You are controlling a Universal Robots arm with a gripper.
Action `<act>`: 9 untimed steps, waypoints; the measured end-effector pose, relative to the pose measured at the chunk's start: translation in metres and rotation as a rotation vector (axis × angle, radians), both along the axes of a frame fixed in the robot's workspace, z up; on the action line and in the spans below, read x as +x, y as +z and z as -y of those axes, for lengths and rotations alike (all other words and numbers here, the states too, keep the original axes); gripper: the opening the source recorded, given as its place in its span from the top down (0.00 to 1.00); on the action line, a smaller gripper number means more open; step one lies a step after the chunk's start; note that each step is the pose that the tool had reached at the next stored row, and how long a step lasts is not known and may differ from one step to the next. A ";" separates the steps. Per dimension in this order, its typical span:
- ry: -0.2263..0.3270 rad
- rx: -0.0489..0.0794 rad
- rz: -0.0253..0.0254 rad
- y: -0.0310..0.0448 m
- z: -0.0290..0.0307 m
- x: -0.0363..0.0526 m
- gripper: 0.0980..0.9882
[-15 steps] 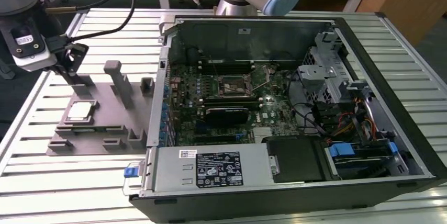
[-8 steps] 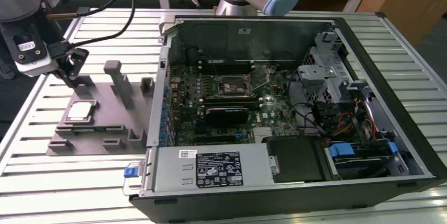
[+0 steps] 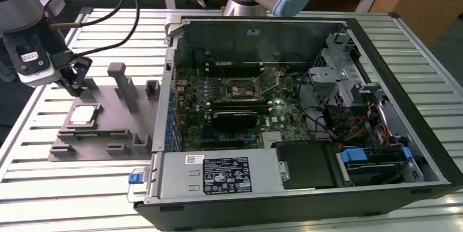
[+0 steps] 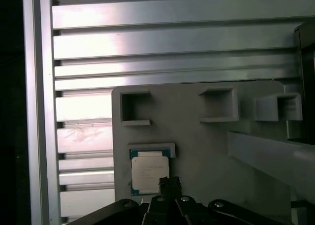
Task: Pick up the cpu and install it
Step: 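Pick up the cpu and move it towards the insertion slot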
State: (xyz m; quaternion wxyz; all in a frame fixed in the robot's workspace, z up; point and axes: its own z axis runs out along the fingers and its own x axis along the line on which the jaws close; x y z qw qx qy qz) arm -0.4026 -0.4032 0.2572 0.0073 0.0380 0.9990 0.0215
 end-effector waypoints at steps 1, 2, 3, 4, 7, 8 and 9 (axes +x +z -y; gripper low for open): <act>0.000 0.000 -0.0010 -0.0017 0.0008 -0.0002 0.99; 0.000 0.000 -0.0021 -0.0033 0.0016 -0.0004 0.99; 0.000 0.000 -0.0033 -0.0052 0.0026 -0.0006 0.99; 0.000 0.000 -0.0044 -0.0069 0.0037 -0.0007 0.99; 0.000 0.000 -0.0076 -0.0123 0.0066 -0.0010 0.99; 0.000 0.000 -0.0086 -0.0142 0.0074 -0.0012 0.99; 0.000 0.000 -0.0097 -0.0161 0.0084 -0.0014 0.99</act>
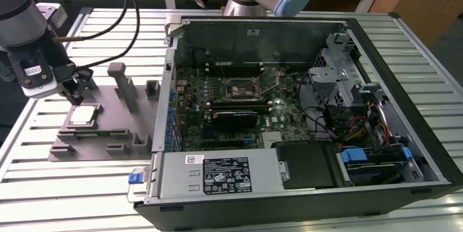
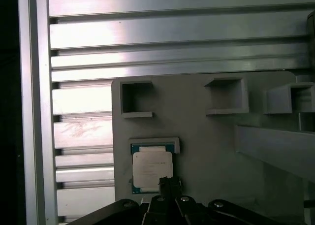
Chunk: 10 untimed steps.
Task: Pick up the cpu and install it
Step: 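Pick up the cpu and move it towards the insertion slot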
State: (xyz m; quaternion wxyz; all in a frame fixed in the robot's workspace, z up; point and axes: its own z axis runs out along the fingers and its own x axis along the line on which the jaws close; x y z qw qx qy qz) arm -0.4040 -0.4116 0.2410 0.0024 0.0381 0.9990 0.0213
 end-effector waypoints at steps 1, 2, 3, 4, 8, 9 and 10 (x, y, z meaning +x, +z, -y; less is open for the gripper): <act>0.000 0.000 -0.0009 -0.0018 0.0008 -0.0002 0.99; 0.000 0.000 -0.0019 -0.0037 0.0015 -0.0003 0.99; 0.000 0.000 -0.0029 -0.0055 0.0020 -0.0005 0.99; 0.000 0.000 -0.0041 -0.0072 0.0025 -0.0007 0.99; 0.000 0.000 -0.0085 -0.0145 0.0031 -0.0016 0.99; 0.000 0.000 -0.0095 -0.0163 0.0031 -0.0018 0.99; 0.000 0.000 -0.0103 -0.0181 0.0032 -0.0019 0.99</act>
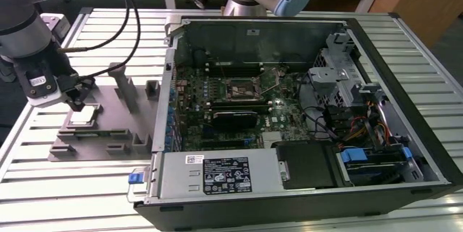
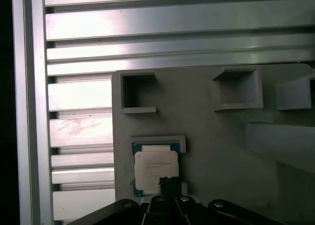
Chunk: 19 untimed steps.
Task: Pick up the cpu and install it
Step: 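Pick up the cpu and move it towards the insertion slot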
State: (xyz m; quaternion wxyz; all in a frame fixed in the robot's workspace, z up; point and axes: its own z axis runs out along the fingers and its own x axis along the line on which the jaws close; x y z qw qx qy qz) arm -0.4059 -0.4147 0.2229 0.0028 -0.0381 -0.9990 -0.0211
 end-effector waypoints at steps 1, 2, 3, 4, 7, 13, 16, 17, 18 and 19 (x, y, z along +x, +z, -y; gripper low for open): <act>0.000 0.000 -0.0008 -0.0018 0.0000 -0.0002 0.99; 0.000 0.000 -0.0016 -0.0036 0.0000 -0.0004 0.99; 0.000 0.000 -0.0025 -0.0054 0.0000 -0.0007 0.99; 0.000 0.000 -0.0031 -0.0074 0.0000 -0.0010 0.99; 0.000 0.000 -0.0035 -0.0127 -0.0001 -0.0020 0.99; 0.002 0.001 -0.0034 -0.0174 -0.0003 -0.0037 0.99; 0.002 0.010 -0.0007 -0.0183 -0.0012 -0.0039 0.99; 0.003 0.013 0.0007 -0.0189 -0.0019 -0.0040 0.99; 0.005 0.014 0.0020 -0.0197 -0.0025 -0.0042 0.99; 0.006 0.015 0.0023 -0.0203 -0.0027 -0.0047 0.99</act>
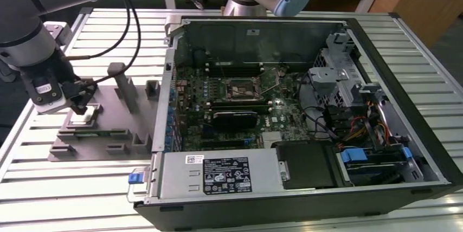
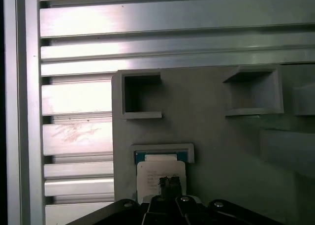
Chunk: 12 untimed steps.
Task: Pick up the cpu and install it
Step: 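Pick up the cpu and move it towards the insertion slot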
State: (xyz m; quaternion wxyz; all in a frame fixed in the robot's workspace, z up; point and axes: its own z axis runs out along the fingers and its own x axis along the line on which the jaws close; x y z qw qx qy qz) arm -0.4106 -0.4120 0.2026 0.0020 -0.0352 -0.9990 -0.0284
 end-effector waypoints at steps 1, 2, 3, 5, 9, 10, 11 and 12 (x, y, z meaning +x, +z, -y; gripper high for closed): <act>0.000 0.000 -0.0003 -0.0006 0.0000 -0.0007 0.99; 0.000 0.000 -0.0003 -0.0015 -0.0001 -0.0015 0.99; 0.000 0.000 -0.0001 -0.0023 -0.0001 -0.0020 0.99; 0.000 0.000 0.0000 -0.0035 -0.0002 -0.0029 0.99; 0.000 0.000 -0.0003 -0.0036 -0.0002 -0.0032 0.99; 0.000 0.000 -0.0002 -0.0037 -0.0002 -0.0032 0.99; 0.000 0.000 -0.0002 -0.0037 -0.0002 -0.0032 0.99; 0.000 0.000 -0.0002 -0.0037 -0.0002 -0.0033 0.98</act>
